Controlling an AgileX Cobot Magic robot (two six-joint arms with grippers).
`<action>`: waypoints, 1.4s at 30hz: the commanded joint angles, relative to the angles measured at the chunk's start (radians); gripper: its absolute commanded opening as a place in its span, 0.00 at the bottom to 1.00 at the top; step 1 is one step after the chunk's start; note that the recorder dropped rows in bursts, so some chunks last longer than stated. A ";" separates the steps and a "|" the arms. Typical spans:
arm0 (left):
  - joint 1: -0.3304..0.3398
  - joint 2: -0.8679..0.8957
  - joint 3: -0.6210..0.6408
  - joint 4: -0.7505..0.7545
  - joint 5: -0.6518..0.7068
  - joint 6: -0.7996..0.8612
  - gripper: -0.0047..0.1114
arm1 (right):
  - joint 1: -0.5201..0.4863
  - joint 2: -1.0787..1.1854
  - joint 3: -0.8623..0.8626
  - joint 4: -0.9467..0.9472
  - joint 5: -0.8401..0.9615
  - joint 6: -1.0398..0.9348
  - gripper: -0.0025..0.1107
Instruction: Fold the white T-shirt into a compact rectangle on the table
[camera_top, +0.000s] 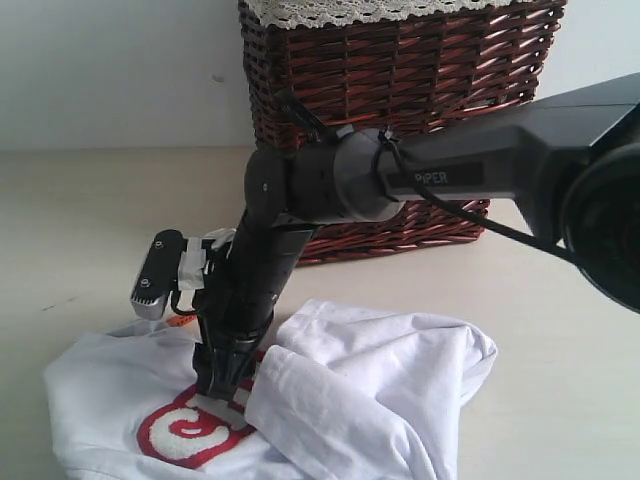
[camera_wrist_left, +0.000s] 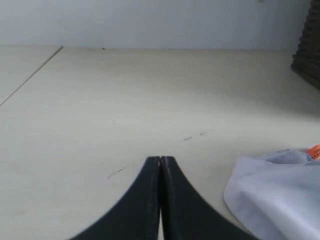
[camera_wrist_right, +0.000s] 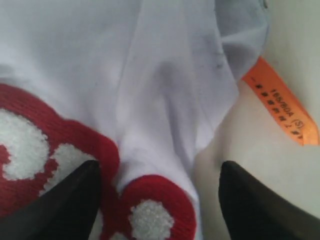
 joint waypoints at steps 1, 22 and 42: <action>-0.001 -0.007 0.001 -0.004 -0.007 -0.002 0.04 | -0.020 0.015 -0.009 -0.007 -0.007 -0.004 0.54; -0.001 -0.007 0.001 -0.004 -0.007 -0.002 0.04 | -0.018 -0.159 -0.132 0.305 0.438 -0.145 0.02; -0.001 -0.007 0.001 -0.004 -0.007 -0.002 0.04 | 0.007 -0.141 -0.057 0.220 0.438 -0.134 0.56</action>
